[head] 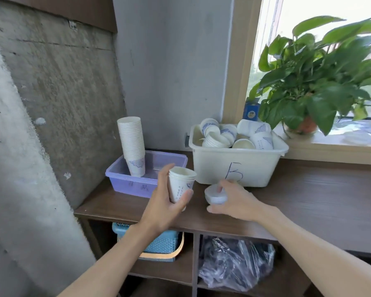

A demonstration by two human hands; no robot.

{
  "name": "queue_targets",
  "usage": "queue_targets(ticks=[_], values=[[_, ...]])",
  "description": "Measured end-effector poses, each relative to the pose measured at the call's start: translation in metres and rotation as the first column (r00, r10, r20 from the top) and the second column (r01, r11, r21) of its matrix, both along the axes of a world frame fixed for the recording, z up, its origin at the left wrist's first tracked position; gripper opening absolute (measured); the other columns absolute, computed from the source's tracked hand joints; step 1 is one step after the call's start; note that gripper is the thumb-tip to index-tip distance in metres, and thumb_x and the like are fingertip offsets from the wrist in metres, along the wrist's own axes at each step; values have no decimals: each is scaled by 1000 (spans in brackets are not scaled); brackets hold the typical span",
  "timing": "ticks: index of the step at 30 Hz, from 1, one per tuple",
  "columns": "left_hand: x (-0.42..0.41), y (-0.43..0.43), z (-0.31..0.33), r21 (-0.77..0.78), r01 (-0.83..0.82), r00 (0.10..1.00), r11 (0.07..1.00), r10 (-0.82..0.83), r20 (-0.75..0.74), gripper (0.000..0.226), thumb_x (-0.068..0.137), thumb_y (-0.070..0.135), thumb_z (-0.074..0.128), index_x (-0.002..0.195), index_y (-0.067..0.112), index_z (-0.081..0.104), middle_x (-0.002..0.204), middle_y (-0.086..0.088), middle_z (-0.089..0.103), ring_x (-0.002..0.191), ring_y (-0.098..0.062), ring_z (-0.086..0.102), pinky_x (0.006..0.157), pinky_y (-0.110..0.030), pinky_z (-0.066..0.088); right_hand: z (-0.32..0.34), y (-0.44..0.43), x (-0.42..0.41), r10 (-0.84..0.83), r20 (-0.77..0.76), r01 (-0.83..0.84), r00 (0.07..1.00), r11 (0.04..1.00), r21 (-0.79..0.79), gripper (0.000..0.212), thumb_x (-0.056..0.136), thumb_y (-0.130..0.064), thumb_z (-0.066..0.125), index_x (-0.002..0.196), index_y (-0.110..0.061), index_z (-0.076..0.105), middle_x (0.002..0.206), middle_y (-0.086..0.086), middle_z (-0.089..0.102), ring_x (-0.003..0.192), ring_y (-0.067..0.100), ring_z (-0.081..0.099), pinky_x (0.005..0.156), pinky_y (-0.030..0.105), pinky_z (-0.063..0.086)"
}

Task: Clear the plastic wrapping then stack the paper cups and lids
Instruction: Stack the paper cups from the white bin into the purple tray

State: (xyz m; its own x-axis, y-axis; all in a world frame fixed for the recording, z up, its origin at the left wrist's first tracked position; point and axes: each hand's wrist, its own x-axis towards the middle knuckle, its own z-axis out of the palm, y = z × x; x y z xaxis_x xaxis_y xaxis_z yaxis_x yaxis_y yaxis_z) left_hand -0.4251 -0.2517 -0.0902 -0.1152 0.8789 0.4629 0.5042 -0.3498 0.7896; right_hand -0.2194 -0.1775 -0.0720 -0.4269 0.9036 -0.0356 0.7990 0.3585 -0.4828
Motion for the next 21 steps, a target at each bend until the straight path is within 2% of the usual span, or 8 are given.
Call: queue_targets(ticks=[4, 8, 10, 12, 14, 17, 19, 21], values=[[11, 2, -11, -74, -2, 999, 997, 5, 44, 60, 90, 25, 69, 126, 50, 27, 101, 29, 58, 81, 3, 60, 67, -15, 53, -13, 0, 11, -102, -108, 103, 989, 995, -1, 41, 72, -49, 70, 86, -26, 39, 111, 0, 44, 95, 25, 51, 93, 43, 46], [23, 8, -16, -118, -9, 1000, 993, 13, 28, 62, 90, 32, 68, 129, 49, 24, 106, 24, 58, 85, 2, 61, 74, -20, 53, -12, 5, 40, -240, -14, 241, 971, 970, 32, 44, 74, -52, 70, 96, -25, 43, 114, -2, 42, 101, 24, 48, 92, 38, 36], [32, 13, -18, -134, -5, 999, 991, 12, 48, 62, 90, 31, 68, 129, 50, 23, 108, 24, 56, 85, 5, 59, 71, -13, 50, -7, 7, 55, -260, 30, 256, 965, 962, 97, 45, 74, -54, 70, 100, -29, 43, 113, -5, 41, 108, 21, 42, 88, 37, 30], [39, 18, -19, -139, -12, 997, 990, 21, 67, 62, 90, 30, 68, 129, 48, 23, 108, 26, 54, 85, 9, 58, 68, -7, 46, 0, 9, 62, -221, -33, 223, 975, 956, 193, 40, 76, -50, 70, 101, -30, 45, 112, -8, 42, 110, 18, 41, 88, 35, 30], [44, 22, -19, -133, -20, 998, 991, 28, 59, 62, 90, 29, 69, 129, 48, 24, 107, 36, 54, 86, 13, 57, 68, -5, 45, 9, 11, 60, -130, -180, 175, 975, 949, 261, 32, 80, -40, 70, 102, -26, 51, 110, -8, 48, 107, 16, 45, 90, 35, 37], [45, 27, -19, -143, -15, 999, 990, 20, 35, 64, 90, 29, 69, 130, 51, 24, 107, 52, 46, 86, 18, 56, 71, -4, 44, 25, 18, 43, -33, -318, 154, 948, 919, 364, 21, 85, -27, 69, 99, -18, 56, 102, -7, 54, 98, 13, 50, 81, 28, 40], [45, 30, -21, -158, -26, 999, 987, 32, 39, 70, 89, 37, 69, 139, 48, 22, 115, 41, 52, 94, 16, 56, 78, -9, 45, 37, 27, 28, 22, -373, 156, 927, 884, 440, 19, 84, -23, 69, 97, -17, 56, 97, -7, 55, 93, 14, 51, 78, 28, 39], [44, 33, -24, -174, -46, 998, 984, 52, 32, 65, 87, 41, 70, 138, 38, 30, 112, 25, 60, 90, 11, 59, 75, -11, 45, 50, 39, 13, 59, -367, 155, 928, 836, 527, 22, 83, -23, 69, 100, -18, 57, 97, -7, 57, 95, 18, 51, 83, 34, 41]])
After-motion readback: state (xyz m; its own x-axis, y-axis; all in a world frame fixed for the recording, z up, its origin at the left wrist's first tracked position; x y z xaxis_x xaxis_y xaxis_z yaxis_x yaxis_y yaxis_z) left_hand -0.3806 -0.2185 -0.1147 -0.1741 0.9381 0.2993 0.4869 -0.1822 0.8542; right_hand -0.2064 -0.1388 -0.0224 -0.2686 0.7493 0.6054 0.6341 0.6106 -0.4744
